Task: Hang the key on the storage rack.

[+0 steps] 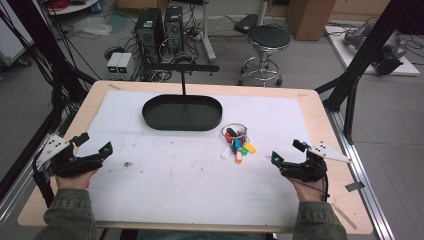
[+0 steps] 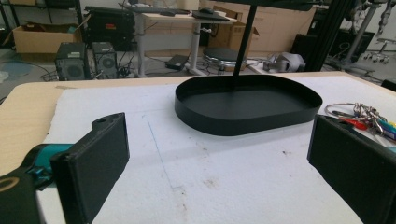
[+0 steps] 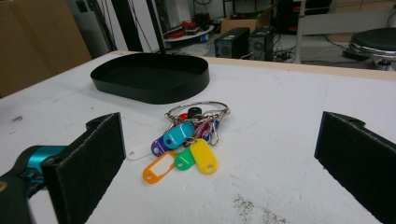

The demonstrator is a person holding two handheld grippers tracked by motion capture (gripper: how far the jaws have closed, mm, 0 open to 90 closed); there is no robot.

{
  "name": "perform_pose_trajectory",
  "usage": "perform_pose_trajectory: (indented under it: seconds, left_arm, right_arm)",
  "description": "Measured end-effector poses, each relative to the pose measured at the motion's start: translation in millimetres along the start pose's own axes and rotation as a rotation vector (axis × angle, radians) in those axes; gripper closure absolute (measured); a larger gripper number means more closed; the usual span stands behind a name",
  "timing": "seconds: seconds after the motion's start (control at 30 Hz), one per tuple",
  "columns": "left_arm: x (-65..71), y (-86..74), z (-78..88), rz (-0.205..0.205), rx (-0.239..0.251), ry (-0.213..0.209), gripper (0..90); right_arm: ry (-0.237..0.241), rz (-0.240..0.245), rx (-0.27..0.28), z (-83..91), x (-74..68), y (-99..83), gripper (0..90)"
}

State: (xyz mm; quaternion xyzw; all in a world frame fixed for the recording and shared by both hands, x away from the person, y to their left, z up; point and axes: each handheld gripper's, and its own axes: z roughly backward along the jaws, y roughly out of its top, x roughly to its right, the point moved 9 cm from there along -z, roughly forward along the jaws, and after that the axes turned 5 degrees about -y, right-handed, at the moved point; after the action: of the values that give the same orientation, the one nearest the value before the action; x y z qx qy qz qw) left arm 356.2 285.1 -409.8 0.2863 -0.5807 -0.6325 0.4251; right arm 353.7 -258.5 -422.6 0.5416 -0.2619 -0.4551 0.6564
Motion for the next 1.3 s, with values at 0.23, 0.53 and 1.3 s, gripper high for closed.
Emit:
perform_pose_trajectory:
  seconds: [0.23,0.53,1.3]
  left_arm:
    - [0.7,0.0,0.6,-0.001,-0.001,-0.004,6.0]
    - [0.1,0.6,0.5,0.008,0.005,-0.004,6.0]
    - [-1.9,0.1,1.2,0.020,0.010,-0.001,6.0]
  right_arm:
    - [-0.002,0.003,0.002,0.1,-0.5,0.3,0.8]
    - [-0.012,0.013,-0.003,0.0,-0.1,-0.3,0.8]
    - [0.017,0.033,-0.086,-15.6,-0.4,25.3,0.8]
